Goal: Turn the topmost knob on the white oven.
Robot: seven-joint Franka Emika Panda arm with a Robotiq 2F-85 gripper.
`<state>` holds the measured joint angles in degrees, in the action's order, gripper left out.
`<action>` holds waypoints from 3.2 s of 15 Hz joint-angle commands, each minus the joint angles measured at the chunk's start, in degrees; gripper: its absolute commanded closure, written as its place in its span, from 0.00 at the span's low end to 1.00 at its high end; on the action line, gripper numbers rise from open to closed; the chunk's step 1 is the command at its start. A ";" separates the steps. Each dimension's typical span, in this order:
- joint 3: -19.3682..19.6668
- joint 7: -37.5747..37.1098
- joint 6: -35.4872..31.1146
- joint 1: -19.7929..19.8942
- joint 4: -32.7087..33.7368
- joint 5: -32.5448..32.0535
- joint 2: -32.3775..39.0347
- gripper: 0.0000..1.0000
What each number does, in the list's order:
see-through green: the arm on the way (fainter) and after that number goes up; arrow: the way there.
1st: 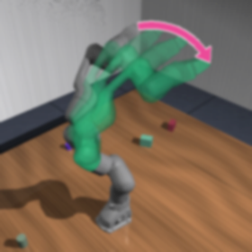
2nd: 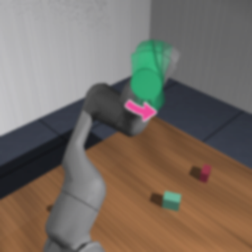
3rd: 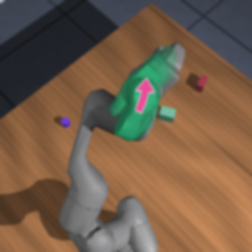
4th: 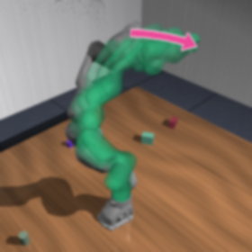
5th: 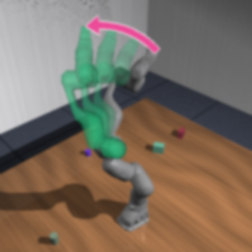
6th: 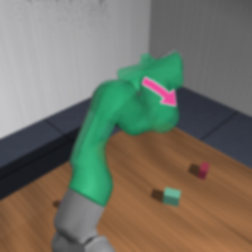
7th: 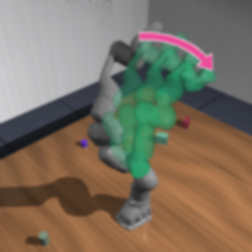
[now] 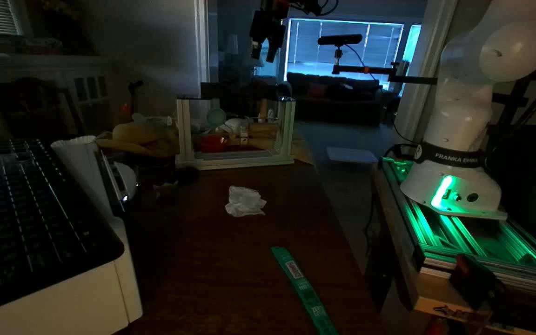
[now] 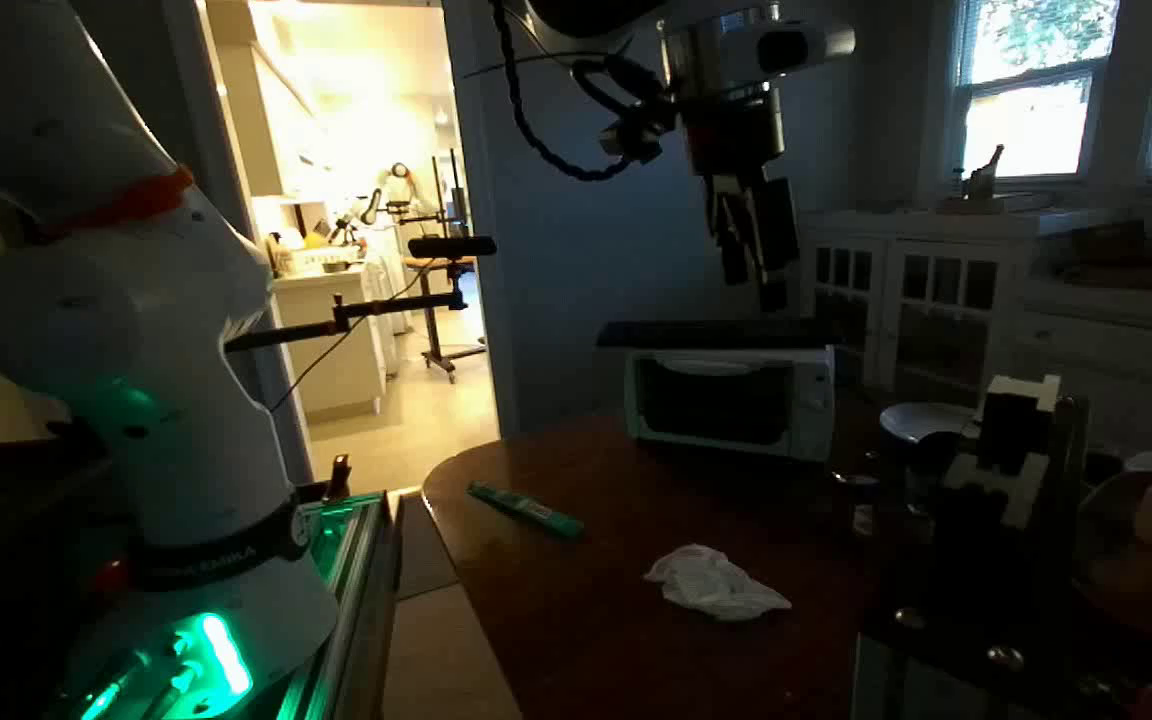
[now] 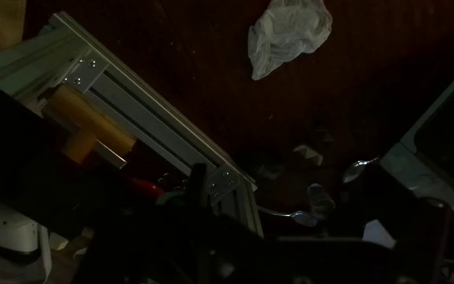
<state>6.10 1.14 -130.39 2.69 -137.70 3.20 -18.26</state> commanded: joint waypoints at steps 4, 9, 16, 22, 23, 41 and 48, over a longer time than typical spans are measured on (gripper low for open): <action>-0.44 0.15 0.16 0.48 0.10 0.19 0.02 0.00; 0.59 10.07 -1.84 -3.85 3.71 7.75 5.22 0.00; -1.60 33.85 -0.31 -8.51 14.92 20.13 18.31 0.00; -7.31 51.63 5.33 -5.47 25.73 25.90 28.79 0.00; -8.12 53.00 6.21 -5.02 27.20 25.58 30.17 0.00; -13.43 31.16 -7.65 -6.08 35.06 10.78 44.20 1.00; -16.18 27.62 -9.99 -5.35 34.44 9.27 44.88 0.99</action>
<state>-8.23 29.70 -140.39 -4.27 -103.35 13.82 26.51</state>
